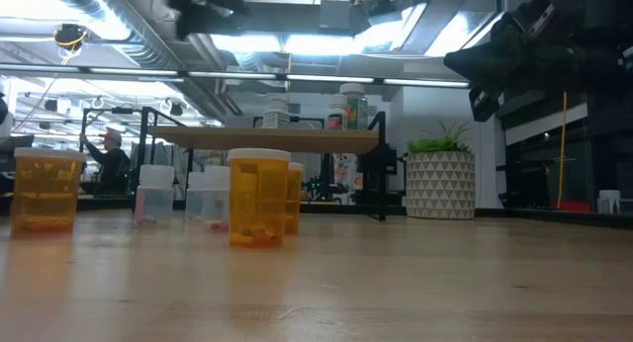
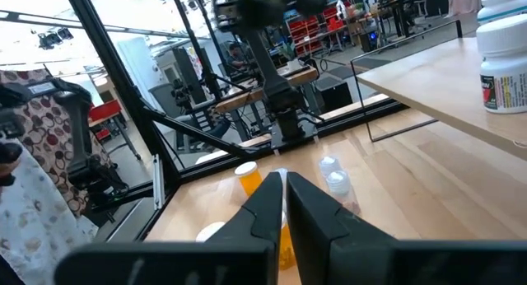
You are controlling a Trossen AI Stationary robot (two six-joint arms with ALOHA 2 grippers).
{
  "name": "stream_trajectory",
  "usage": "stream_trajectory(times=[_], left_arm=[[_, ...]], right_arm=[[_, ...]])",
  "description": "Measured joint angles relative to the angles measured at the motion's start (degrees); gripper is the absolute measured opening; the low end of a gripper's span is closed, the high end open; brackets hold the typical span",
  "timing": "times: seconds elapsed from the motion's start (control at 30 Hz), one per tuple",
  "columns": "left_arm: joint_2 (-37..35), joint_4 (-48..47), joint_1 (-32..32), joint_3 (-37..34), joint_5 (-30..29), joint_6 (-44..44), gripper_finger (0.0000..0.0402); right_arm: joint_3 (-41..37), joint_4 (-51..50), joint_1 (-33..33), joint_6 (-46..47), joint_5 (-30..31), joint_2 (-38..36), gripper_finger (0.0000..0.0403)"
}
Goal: Pick and place medicine bottles onto shelf by color
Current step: Put the orange pill bottle on the shelf
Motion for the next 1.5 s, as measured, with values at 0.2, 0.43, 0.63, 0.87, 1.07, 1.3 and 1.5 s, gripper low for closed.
stream_trajectory(times=[0.2,0.43,0.63,0.87,1.07,1.3,1.5], left_arm=[[-7.03,-22.53,-10.62,0.0,7.44,-11.98,0.0234],[-5.52,-25.58,-21.94,-0.09,1.43,-6.07,0.0234],[-1.53,-29.25,-30.55,-0.09,-0.02,-12.57,0.0234],[2.16,-30.78,-40.54,-0.09,1.33,-22.34,0.0234],[4.7,-30.46,-44.52,-0.09,-1.0,-22.16,0.0234],[6.03,-31.66,-41.5,-0.09,-3.48,-20.81,0.0248],[6.03,-33.99,-39.54,-0.09,-3.39,-20.73,0.0298]], right_arm=[[0.0,-0.26,0.01,0.04,0.0,-0.01,0.0023],[-0.02,-1.24,-0.04,-1.47,2.2,-0.01,0.0023],[-0.02,-1.46,-0.04,-0.16,2.56,-0.01,0.0023],[-0.02,-1.52,-0.04,0.15,2.6,-0.01,0.0023],[-0.02,-1.66,-0.04,0.13,5.22,-0.01,0.0023],[-0.02,-1.68,-0.04,-0.17,5.16,0.01,0.0023],[-0.02,-1.7,-0.04,-0.15,5.07,0.01,0.0024]])
